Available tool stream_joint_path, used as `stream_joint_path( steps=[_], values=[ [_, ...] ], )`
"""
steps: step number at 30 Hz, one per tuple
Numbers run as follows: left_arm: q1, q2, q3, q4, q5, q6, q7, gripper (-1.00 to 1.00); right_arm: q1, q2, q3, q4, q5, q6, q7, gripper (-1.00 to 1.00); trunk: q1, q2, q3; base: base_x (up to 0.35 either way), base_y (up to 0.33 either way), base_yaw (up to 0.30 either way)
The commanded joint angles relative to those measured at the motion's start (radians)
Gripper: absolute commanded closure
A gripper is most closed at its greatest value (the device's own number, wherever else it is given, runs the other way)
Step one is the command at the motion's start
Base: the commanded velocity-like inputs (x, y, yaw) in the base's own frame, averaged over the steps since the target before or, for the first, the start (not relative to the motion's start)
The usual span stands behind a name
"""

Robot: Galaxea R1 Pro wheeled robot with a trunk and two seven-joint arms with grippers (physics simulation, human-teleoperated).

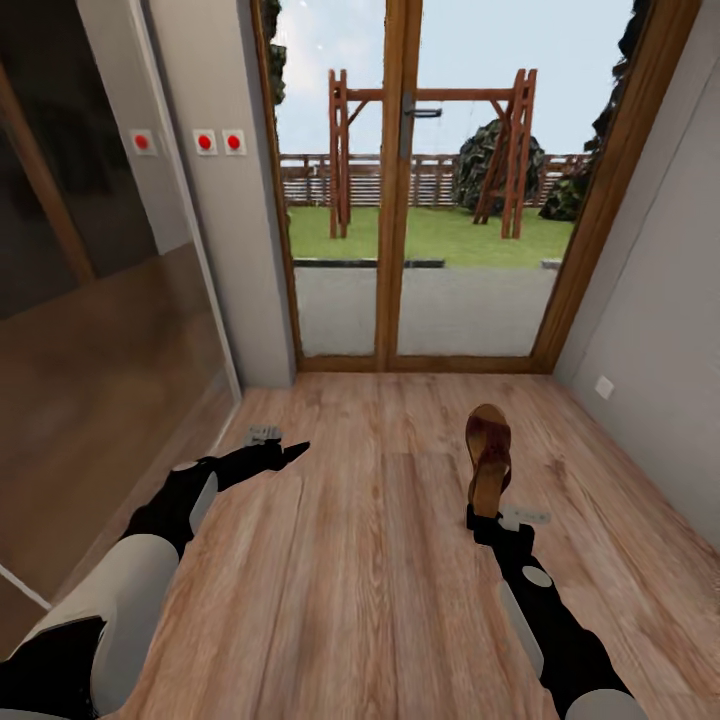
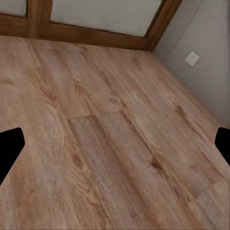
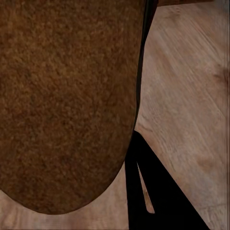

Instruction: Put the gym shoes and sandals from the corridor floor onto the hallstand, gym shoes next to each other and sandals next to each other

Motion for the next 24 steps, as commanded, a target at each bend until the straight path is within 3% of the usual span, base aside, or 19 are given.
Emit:
stream_joint_path(
  steps=[1, 15, 24],
  values=[
    [0.0, -0.001, 0.007, -0.002, -0.007, 0.008, -0.008, -1.0, -0.001, 0.0, 0.002, -0.001, -0.012, 0.001, -0.004, 1.0, 0.0, 0.0, 0.0, 0.347, 0.0, -0.245],
    [0.0, -0.001, 0.007, 0.0, -0.005, 0.008, -0.008, -1.0, -0.001, 0.0, 0.002, 0.0, -0.012, 0.001, -0.005, 1.0, 0.0, 0.0, 0.004, 0.347, 0.0, -0.234],
    [0.0, 0.001, 0.007, 0.0, -0.005, 0.008, -0.008, -1.0, -0.001, 0.0, 0.004, 0.001, -0.009, 0.001, -0.005, 1.0, 0.0, 0.0, 0.005, 0.347, 0.0, -0.053]
  ],
)
